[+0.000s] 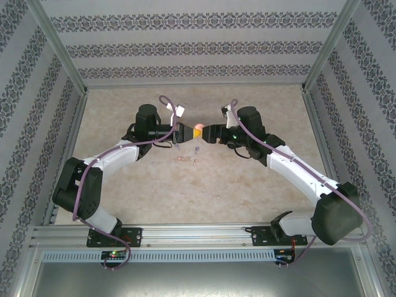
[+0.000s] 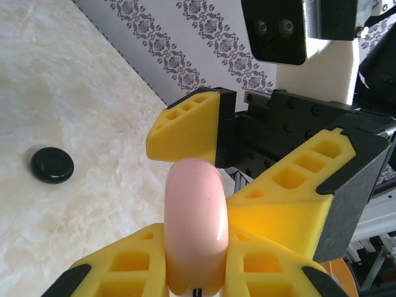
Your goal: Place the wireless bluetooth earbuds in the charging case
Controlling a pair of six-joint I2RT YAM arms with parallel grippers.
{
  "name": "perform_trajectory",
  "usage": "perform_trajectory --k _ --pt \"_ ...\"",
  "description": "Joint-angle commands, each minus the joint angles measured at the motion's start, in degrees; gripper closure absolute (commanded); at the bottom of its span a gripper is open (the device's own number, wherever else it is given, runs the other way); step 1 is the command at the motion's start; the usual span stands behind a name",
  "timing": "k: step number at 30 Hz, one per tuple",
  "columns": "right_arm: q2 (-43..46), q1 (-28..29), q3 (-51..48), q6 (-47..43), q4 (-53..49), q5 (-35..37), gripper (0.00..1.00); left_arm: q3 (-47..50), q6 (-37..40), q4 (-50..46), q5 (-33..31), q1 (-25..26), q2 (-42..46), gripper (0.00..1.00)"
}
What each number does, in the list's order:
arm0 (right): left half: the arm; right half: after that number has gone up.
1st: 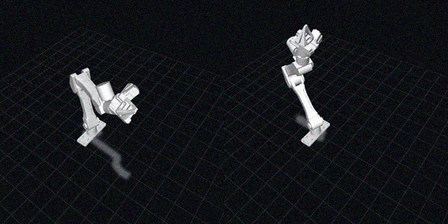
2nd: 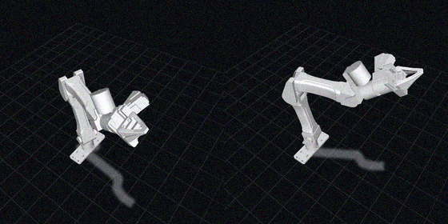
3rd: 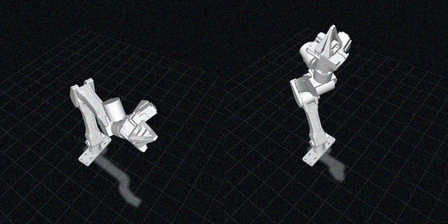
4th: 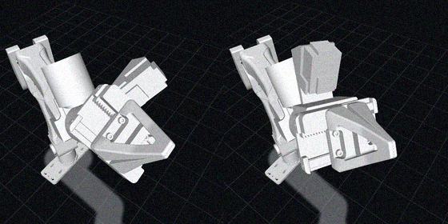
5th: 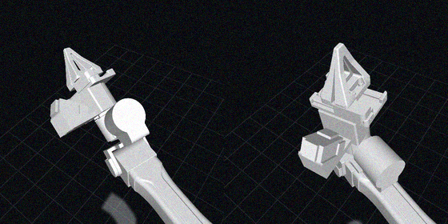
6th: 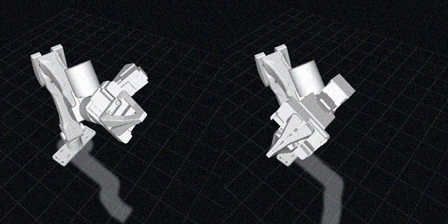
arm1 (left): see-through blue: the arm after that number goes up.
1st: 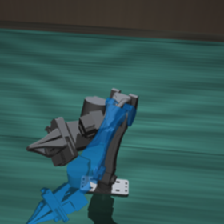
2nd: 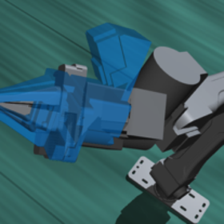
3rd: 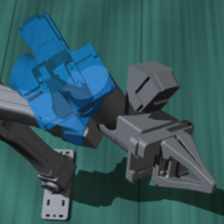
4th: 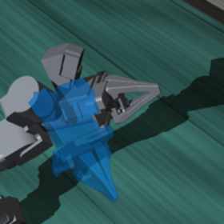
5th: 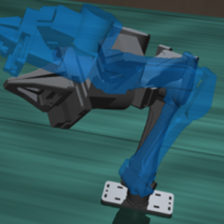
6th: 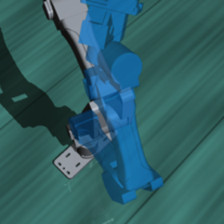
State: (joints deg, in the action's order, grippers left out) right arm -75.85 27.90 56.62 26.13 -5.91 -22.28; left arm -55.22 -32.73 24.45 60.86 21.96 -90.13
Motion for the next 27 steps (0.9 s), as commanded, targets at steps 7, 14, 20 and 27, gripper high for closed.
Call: perform_trajectory --k 7,14,20,27 --pt "-1.5 -5.3 -4.6 1.5 2.6 1.1 0.28 -1.9 1.4 1.4 2.8 0.2 4.4 1.0" --pt "4.3 -5.7 -6.9 4.3 2.7 -2.1 0.27 -1.5 0.7 3.1 2.6 0.2 3.9 1.0" --pt "8.4 -4.7 -8.2 7.6 8.3 -7.2 0.27 -1.2 -2.0 7.3 2.8 0.3 2.5 1.0" --pt "7.6 -3.6 -7.2 7.9 11.3 -8.3 0.36 -0.5 -6.4 12.9 2.4 0.3 1.2 1.0"
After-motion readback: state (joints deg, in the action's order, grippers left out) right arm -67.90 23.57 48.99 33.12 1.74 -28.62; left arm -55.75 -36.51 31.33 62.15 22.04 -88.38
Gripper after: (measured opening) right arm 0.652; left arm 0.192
